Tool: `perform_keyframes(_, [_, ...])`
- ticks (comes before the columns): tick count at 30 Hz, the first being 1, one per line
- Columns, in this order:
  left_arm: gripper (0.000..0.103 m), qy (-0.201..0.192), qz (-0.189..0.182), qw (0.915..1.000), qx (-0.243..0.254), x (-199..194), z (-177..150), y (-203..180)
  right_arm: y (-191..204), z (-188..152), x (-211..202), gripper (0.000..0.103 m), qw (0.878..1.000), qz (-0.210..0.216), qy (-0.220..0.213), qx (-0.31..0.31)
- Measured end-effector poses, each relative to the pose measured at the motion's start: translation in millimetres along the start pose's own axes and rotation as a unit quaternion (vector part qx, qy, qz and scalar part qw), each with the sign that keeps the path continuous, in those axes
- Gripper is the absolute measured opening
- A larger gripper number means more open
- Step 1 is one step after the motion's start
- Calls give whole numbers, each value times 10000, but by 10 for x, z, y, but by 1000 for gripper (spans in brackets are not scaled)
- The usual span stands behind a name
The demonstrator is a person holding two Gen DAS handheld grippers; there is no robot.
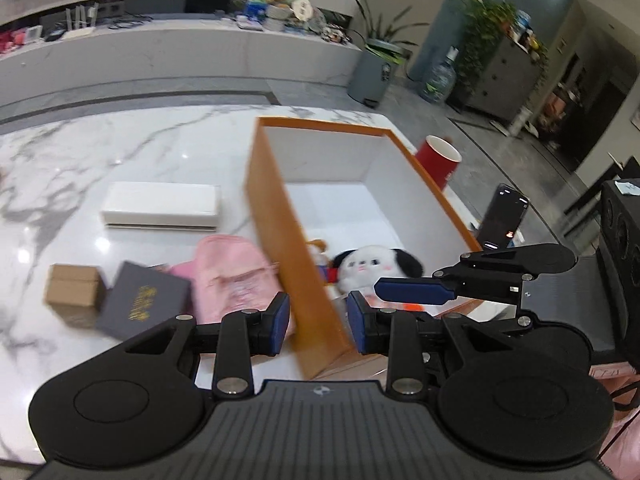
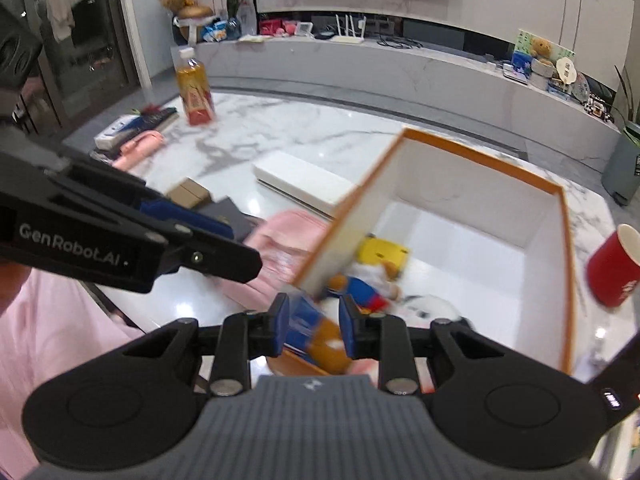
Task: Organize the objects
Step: 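Withdraw both tools from the box toward the pink backpack, then grasp the pink backpack strap with the left tool and lift it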
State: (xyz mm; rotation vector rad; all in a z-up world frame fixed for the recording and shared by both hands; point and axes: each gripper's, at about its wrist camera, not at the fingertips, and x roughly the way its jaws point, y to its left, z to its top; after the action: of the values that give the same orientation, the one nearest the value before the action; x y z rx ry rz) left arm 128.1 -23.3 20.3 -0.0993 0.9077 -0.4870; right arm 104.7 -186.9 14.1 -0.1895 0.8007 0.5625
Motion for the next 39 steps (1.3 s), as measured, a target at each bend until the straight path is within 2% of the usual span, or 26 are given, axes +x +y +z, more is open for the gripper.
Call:
perform_keyframes(11, [37,-170,564,9976,-374,-216,-292,584,532,158,391,29,9994,96,141,-317])
perform_keyframes(20, [37,-158,662,9956,-637,-174,-401,1088,715,299,759,29,9982,115,350,-483])
perform_keyframes(24, [37,-98,615,9957,-681,-114,-413,1235,746,353,941,29,9970,120,500,-572])
perform_keyframes(29, [37,-13,504,9981,-367,-6,-379,1228,737,428,1098,31,9946,-68,732,-731])
perform_keyframes(33, [37,39,268,9993,-244,72,-332,1193,780,431,1193,43,9903,-66,966,-995])
perform_keyframes(39, [37,145,-127,9998,-91,176,-222,1078,740,480,1217,42,9882,-212,1109,-1038])
